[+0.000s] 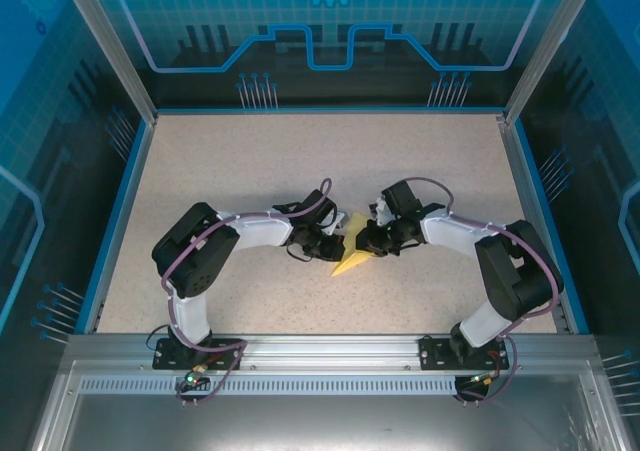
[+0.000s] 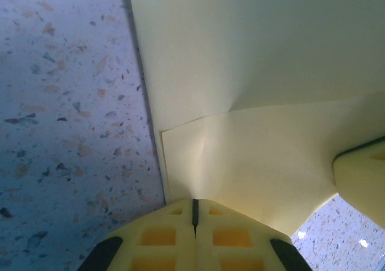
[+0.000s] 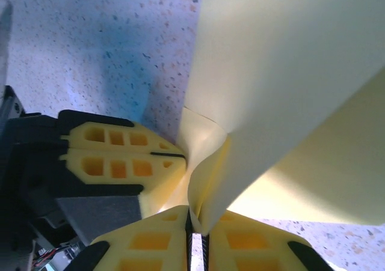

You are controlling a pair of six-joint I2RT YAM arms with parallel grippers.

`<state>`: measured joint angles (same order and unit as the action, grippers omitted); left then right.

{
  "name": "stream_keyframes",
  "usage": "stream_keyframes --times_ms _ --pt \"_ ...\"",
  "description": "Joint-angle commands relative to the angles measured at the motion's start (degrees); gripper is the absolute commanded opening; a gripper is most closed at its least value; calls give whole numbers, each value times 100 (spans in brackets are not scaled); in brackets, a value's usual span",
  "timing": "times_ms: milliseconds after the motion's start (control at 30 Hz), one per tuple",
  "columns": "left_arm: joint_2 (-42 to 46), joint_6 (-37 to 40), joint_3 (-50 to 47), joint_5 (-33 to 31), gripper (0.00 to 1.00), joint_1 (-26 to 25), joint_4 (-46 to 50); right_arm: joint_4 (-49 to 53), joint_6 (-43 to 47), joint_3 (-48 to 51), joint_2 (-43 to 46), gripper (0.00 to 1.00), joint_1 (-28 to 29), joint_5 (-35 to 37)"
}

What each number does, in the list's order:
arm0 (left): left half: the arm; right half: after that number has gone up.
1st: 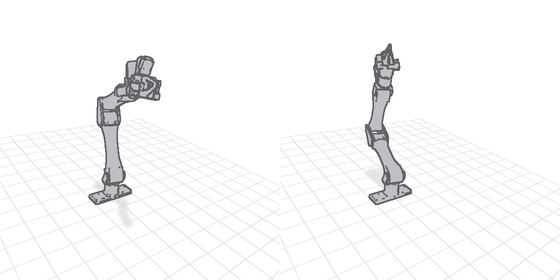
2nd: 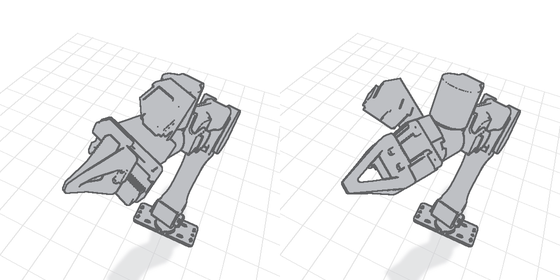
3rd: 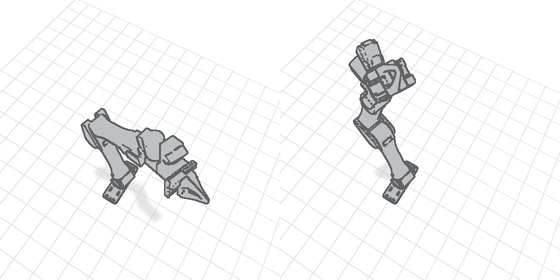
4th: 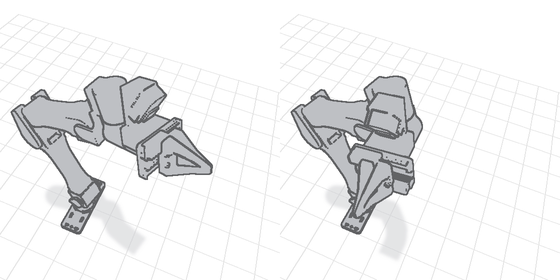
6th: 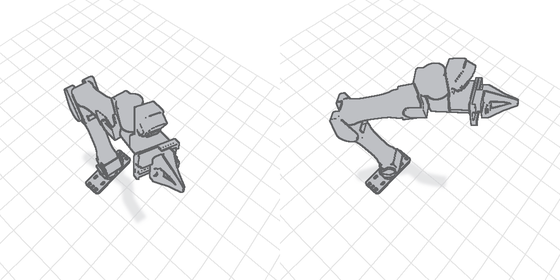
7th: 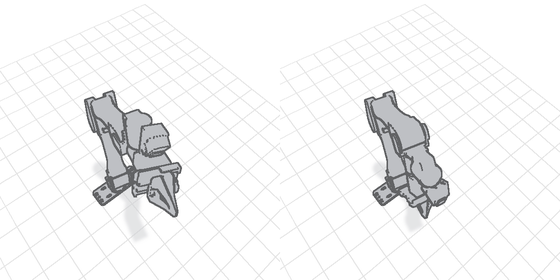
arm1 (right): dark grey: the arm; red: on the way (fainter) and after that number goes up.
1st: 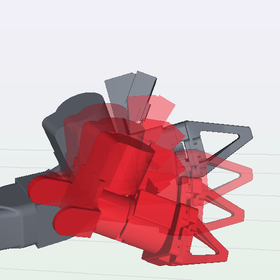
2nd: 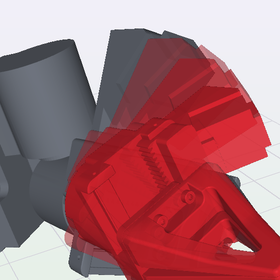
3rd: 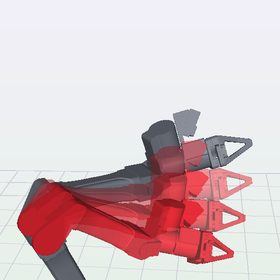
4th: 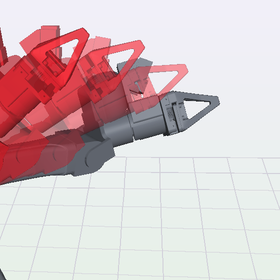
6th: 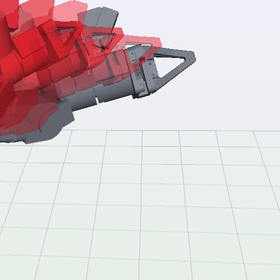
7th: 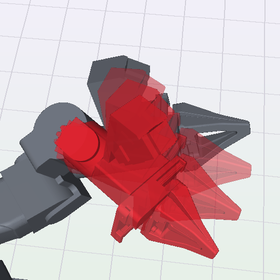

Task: Fold a paper plane with a square sheet of paper (pick it up from the middle)
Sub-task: Fourth fold the wing at the center of the table.

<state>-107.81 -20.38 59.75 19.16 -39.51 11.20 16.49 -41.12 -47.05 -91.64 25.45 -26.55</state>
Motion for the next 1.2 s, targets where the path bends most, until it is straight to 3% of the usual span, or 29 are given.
stream_keyframes --times_ms 0,1167 --pt "-271 197 2 -114 0 39 -3 -6 -49 -189 -134 15 39 -184" --pt "62 82 -437 342 0 244 -544 300 311 -963 -964 16 124 -13"
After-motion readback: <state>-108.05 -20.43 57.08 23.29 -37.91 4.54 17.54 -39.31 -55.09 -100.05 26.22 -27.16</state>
